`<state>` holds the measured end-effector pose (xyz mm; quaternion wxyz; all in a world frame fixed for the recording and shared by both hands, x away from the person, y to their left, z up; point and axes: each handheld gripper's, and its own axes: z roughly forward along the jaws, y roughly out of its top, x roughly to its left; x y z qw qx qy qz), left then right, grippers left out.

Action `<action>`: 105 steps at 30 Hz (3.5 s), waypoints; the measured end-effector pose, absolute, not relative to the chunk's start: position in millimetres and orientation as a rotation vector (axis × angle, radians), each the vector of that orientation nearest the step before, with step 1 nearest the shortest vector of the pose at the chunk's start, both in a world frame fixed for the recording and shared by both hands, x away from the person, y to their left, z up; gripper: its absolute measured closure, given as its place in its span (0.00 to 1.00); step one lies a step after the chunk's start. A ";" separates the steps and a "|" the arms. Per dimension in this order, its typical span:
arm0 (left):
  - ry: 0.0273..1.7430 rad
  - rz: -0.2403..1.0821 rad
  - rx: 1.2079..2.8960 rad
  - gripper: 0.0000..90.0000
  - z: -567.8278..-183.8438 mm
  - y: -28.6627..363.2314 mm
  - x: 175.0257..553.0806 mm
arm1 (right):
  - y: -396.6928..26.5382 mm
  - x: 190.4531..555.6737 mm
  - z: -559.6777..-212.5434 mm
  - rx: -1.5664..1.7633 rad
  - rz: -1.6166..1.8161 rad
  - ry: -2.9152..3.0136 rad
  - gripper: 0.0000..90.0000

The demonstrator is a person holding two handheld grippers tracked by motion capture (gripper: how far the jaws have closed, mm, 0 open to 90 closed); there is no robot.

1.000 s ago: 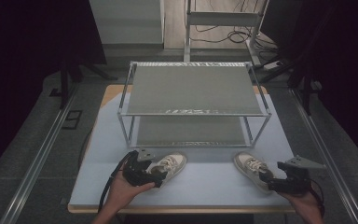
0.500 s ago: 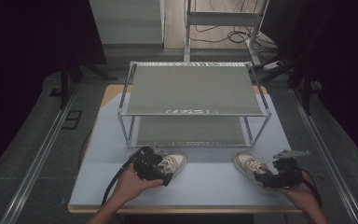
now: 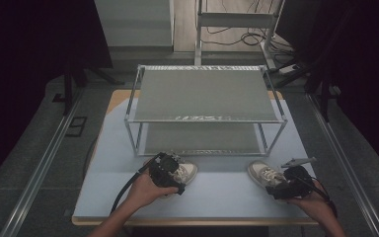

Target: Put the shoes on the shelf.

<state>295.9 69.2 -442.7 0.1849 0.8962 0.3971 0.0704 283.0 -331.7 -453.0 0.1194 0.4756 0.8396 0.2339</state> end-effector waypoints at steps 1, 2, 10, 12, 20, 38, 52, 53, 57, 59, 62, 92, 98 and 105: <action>1.117 0.194 2.534 0.13 -442.9 69.1 296.7 | -331.2 283.7 -453.6 1.397 0.682 2.457 0.07; 1.114 0.193 2.540 0.13 -443.4 69.0 297.4 | -331.0 284.9 -454.7 1.398 0.676 2.469 0.07; 1.122 0.172 2.568 0.14 -448.7 66.1 300.2 | -325.9 291.7 -460.5 1.391 0.610 2.511 0.09; 1.125 0.167 2.569 0.14 -449.6 65.9 300.9 | -325.1 292.2 -460.6 1.392 0.601 2.517 0.10; 1.130 0.141 2.626 0.16 -456.3 62.2 305.2 | -318.4 299.5 -463.8 1.398 0.502 2.563 0.17; 1.107 0.160 2.684 0.27 -453.2 57.6 306.6 | -314.9 305.6 -455.5 1.423 0.455 2.635 0.29; 1.091 0.177 2.572 0.30 -452.5 70.7 304.4 | -310.5 302.4 -447.4 1.441 0.545 2.582 0.31; 1.091 0.177 2.572 0.30 -452.5 70.7 304.4 | -308.3 302.6 -446.1 1.437 0.556 2.584 0.31; 1.102 0.181 2.535 0.30 -444.5 76.8 306.5 | -296.4 304.1 -441.9 1.431 0.585 2.589 0.31; 1.130 0.206 2.491 0.30 -440.5 77.9 307.8 | -287.0 305.9 -439.5 1.430 0.599 2.582 0.31; 1.131 0.202 2.476 0.30 -437.5 76.7 311.1 | -272.7 310.3 -437.5 1.444 0.620 2.567 0.31; 1.319 0.147 2.347 0.29 -432.7 41.1 349.8 | -173.7 352.3 -438.3 1.541 0.602 2.463 0.31; 1.267 0.187 2.427 0.29 -434.5 44.9 359.6 | -166.8 357.8 -440.0 1.560 0.581 2.439 0.31; 1.325 0.210 2.405 0.29 -435.1 36.6 364.8 | -161.7 361.9 -442.0 1.591 0.558 2.409 0.31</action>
